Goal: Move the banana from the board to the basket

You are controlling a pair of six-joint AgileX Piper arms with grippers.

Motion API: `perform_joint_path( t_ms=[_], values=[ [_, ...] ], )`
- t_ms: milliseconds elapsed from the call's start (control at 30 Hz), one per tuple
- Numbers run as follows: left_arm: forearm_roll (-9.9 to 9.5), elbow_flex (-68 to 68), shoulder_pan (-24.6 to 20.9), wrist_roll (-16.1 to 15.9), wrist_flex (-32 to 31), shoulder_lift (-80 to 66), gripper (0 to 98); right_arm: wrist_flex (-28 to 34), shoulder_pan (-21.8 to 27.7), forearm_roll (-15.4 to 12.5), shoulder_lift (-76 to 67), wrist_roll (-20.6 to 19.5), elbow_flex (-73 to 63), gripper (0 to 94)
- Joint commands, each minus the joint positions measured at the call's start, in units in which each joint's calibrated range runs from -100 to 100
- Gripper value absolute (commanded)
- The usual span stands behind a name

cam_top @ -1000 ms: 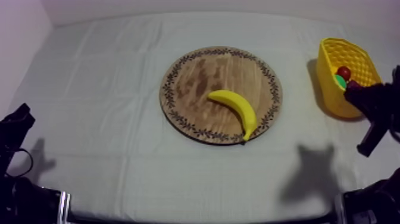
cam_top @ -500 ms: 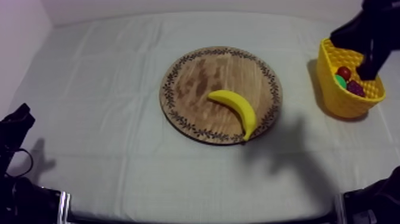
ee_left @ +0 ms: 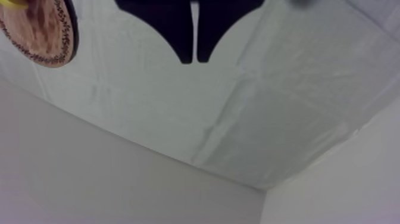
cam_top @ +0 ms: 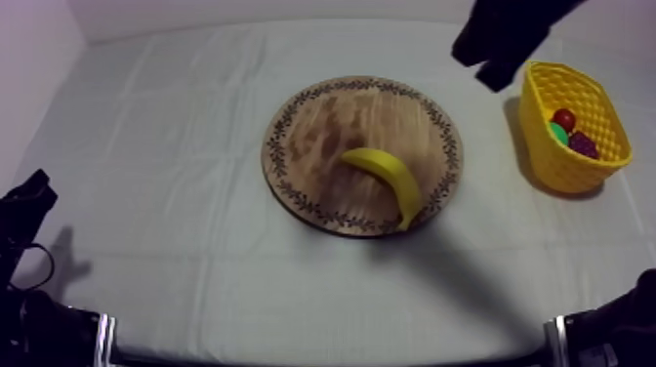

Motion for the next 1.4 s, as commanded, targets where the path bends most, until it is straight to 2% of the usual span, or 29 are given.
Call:
perform_joint_path(
  t_ms=[0,133,433,633,700,900,1067,1200,1367],
  values=[
    [0.03,0.03,0.01,-0.01,0.00,0.00,0.1,1.15,-1.08,0.37,3.10,-0.65,-1.83,0.5],
    [0.03,0.03,0.01,-0.01,0.00,0.00,0.1,2.04,-2.36,0.80,5.89,-1.73,-4.23,0.4],
    [0.03,0.03,0.01,-0.01,0.00,0.00,0.1,2.35,-2.89,1.07,10.94,-7.98,-11.18,1.2],
    [0.03,0.03,0.01,-0.01,0.00,0.00,0.1,2.92,-2.29,1.08,12.46,-7.26,-13.72,4.0],
    [0.03,0.03,0.01,-0.01,0.00,0.00,0.1,3.34,-2.10,1.14,12.76,-6.47,-13.95,9.7],
    [0.03,0.03,0.01,-0.01,0.00,0.00,0.1,4.96,-1.19,1.47,13.18,-6.69,-13.19,41.4],
    [0.03,0.03,0.01,-0.01,0.00,0.00,0.1,5.57,-0.82,2.22,13.24,-7.92,-12.58,62.1],
    [0.03,0.03,0.01,-0.01,0.00,0.00,0.1,5.80,-0.86,2.69,13.31,-8.62,-12.32,71.0],
    [0.03,0.03,0.01,-0.01,0.00,0.00,0.1,5.55,-1.19,2.92,13.95,-9.19,-10.29,74.9]
  ],
)
